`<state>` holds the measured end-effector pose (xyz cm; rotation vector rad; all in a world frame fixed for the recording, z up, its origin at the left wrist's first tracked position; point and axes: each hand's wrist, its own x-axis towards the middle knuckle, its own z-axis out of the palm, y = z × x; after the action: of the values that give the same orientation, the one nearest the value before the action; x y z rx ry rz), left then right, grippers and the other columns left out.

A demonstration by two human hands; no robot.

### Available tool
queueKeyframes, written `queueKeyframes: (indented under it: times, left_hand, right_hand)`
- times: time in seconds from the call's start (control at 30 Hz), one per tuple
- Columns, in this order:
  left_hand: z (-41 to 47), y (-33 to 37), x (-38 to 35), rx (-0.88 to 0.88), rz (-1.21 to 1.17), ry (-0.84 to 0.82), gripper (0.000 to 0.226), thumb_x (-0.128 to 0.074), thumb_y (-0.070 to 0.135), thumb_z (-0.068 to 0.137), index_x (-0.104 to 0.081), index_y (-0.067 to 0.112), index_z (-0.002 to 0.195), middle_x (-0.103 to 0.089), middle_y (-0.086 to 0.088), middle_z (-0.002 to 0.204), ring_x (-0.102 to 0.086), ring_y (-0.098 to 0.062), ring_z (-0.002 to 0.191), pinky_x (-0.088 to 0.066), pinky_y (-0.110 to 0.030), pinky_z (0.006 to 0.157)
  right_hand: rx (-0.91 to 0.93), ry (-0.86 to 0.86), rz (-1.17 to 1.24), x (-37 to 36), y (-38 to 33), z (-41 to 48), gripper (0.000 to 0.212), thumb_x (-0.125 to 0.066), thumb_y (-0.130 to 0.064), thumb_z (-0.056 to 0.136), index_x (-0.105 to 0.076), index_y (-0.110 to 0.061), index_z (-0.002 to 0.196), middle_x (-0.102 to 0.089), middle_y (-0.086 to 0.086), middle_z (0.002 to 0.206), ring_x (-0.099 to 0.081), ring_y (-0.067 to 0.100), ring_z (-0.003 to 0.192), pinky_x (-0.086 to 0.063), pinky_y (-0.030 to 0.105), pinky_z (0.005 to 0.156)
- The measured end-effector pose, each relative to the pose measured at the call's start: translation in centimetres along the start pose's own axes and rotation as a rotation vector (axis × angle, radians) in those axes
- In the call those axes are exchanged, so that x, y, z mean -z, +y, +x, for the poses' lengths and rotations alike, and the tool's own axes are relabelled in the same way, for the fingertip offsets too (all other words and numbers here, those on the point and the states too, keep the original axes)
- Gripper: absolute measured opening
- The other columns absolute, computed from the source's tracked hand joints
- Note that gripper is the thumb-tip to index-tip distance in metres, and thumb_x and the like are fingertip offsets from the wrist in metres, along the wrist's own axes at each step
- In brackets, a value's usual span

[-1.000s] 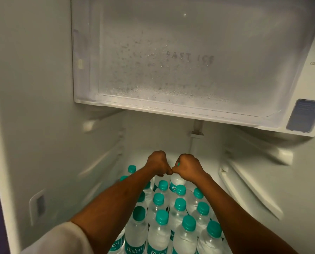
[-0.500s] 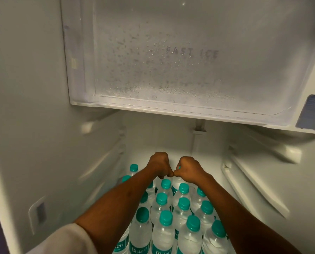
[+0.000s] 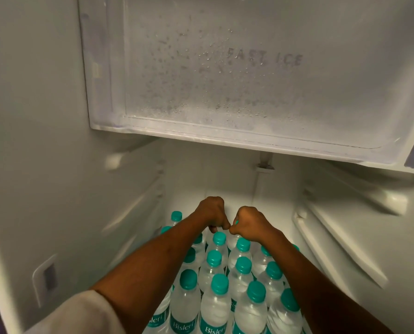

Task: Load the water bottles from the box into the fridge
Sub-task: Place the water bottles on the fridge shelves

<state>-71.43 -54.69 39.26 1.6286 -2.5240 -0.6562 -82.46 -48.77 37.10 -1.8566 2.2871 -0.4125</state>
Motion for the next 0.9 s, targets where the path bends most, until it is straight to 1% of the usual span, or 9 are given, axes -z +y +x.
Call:
queueKeyframes:
  times: [0.1,0.27,0.4,0.47,0.57,0.63,0.7,0.77,0.9]
  left_hand:
    - [-0.9,0.1,0.0,-0.004,0.005,0.024,0.032,-0.079,0.024,0.078,-0.051,0.012,0.089,-0.058,-0.007,0.088,-0.058,-0.014,0.054,-0.046,-0.017,0.051]
    - [-2.9,0.3,-0.1,-0.010,0.012,0.138,0.041,-0.078,0.030,0.078,-0.059,0.012,0.109,-0.062,-0.008,0.097,-0.066,-0.019,0.075,-0.058,-0.028,0.072]
    - [-5.6,0.2,0.3,-0.092,0.155,0.304,0.042,-0.070,0.036,0.082,-0.055,0.015,0.115,-0.063,-0.007,0.108,-0.059,-0.019,0.083,-0.052,-0.030,0.071]
    - [-7.1,0.2,0.4,-0.171,0.295,0.406,0.051,-0.062,0.035,0.086,-0.045,0.012,0.128,-0.059,-0.012,0.117,-0.059,-0.025,0.090,-0.045,-0.033,0.069]
    - [-9.8,0.1,0.1,-0.275,0.353,0.533,0.085,-0.061,0.036,0.087,-0.009,0.014,0.151,-0.037,-0.020,0.142,-0.062,-0.034,0.099,-0.049,-0.039,0.070]
    - [-11.4,-0.6,-0.3,-0.279,0.297,0.584,0.097,-0.065,0.034,0.085,0.002,0.016,0.152,-0.018,-0.022,0.154,-0.053,-0.038,0.116,-0.050,-0.045,0.085]
    - [-13.1,-1.6,-0.8,-0.271,0.303,0.640,0.096,-0.064,0.033,0.084,0.002,0.015,0.152,-0.013,-0.020,0.155,-0.032,-0.041,0.133,-0.038,-0.051,0.103]
    - [-15.2,-2.8,-1.4,-0.244,0.296,0.675,0.089,-0.061,0.028,0.086,-0.004,0.013,0.152,-0.019,-0.019,0.153,-0.030,-0.041,0.132,-0.034,-0.052,0.105]
    - [-18.3,-5.9,-3.6,-0.236,0.271,0.683,0.078,-0.054,0.022,0.085,-0.014,0.009,0.150,-0.030,-0.017,0.146,-0.036,-0.039,0.127,-0.039,-0.052,0.101]
  right_hand:
    - [0.007,-0.014,-0.037,0.3,-0.6,-0.4,0.031,-0.071,-0.034,0.080,-0.062,-0.009,0.096,-0.062,0.009,0.087,-0.061,0.019,0.077,-0.054,0.029,0.076]
    - [0.031,-0.058,-0.181,1.1,-1.3,-1.5,0.030,-0.063,-0.039,0.084,-0.062,-0.013,0.098,-0.060,0.004,0.085,-0.062,0.019,0.081,-0.051,0.028,0.074]
    - [0.065,0.047,-0.378,2.3,-2.1,-3.1,0.039,-0.054,-0.046,0.089,-0.060,-0.016,0.114,-0.062,0.005,0.103,-0.059,0.021,0.089,-0.051,0.031,0.078]
    - [0.083,0.143,-0.417,2.6,-2.9,-4.1,0.045,-0.054,-0.045,0.089,-0.056,-0.015,0.123,-0.057,0.011,0.119,-0.055,0.028,0.105,-0.049,0.036,0.085]
    - [0.136,0.328,-0.436,2.5,-4.2,-6.1,0.052,-0.058,-0.044,0.087,-0.052,-0.014,0.128,-0.051,0.014,0.129,-0.043,0.034,0.119,-0.042,0.038,0.093]
    - [0.148,0.426,-0.403,2.2,-5.3,-8.0,0.055,-0.062,-0.043,0.085,-0.049,-0.015,0.131,-0.048,0.013,0.134,-0.037,0.033,0.124,-0.037,0.039,0.097]
    - [0.165,0.471,-0.371,1.6,-6.4,-10.1,0.059,-0.063,-0.039,0.084,-0.044,-0.015,0.135,-0.042,0.013,0.140,-0.031,0.034,0.129,-0.033,0.040,0.100]
    - [0.184,0.478,-0.340,1.0,-7.7,-12.1,0.062,-0.063,-0.035,0.085,-0.039,-0.014,0.139,-0.037,0.014,0.143,-0.028,0.035,0.131,-0.032,0.041,0.100]
    - [0.256,0.506,-0.284,-0.5,-10.1,-16.0,0.065,-0.063,-0.024,0.081,-0.037,-0.012,0.140,-0.037,0.015,0.142,-0.029,0.036,0.129,-0.031,0.043,0.098]
